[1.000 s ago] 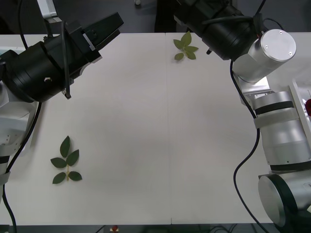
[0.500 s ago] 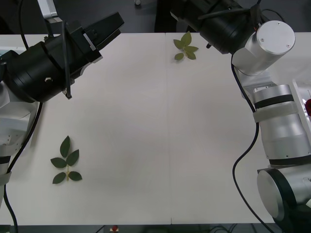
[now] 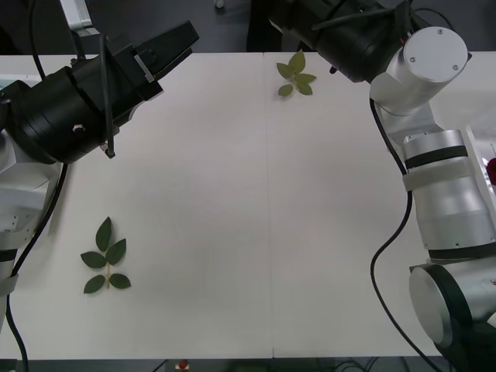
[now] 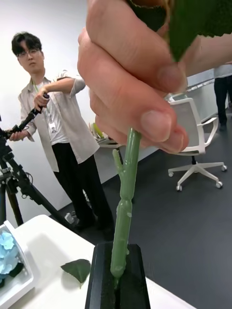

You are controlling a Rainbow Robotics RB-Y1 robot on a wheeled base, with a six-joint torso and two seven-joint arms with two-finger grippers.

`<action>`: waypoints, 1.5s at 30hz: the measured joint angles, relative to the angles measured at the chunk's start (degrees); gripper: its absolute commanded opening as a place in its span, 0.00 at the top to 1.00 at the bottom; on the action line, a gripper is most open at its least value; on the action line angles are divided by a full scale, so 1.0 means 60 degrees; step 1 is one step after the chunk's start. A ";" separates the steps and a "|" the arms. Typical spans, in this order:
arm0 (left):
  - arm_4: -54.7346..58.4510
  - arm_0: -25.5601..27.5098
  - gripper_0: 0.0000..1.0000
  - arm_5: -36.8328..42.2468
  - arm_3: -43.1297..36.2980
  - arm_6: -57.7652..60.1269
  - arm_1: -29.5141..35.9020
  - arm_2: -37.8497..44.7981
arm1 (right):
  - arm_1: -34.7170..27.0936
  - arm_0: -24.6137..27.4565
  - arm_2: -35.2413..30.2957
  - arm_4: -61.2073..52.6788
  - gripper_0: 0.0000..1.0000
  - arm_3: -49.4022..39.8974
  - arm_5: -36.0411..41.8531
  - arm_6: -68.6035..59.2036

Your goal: Place the red flowers into the right box and the blue flowers into the left box. If a person shows an open palm, hand one flower to the person first, then continue sorting.

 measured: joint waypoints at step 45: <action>0.0037 0.0000 0.00 0.0000 -0.0002 -0.0010 -0.0013 -0.0001 | -0.0001 -0.1667 -0.0334 -0.0618 0.00 0.2219 0.0164 0.0001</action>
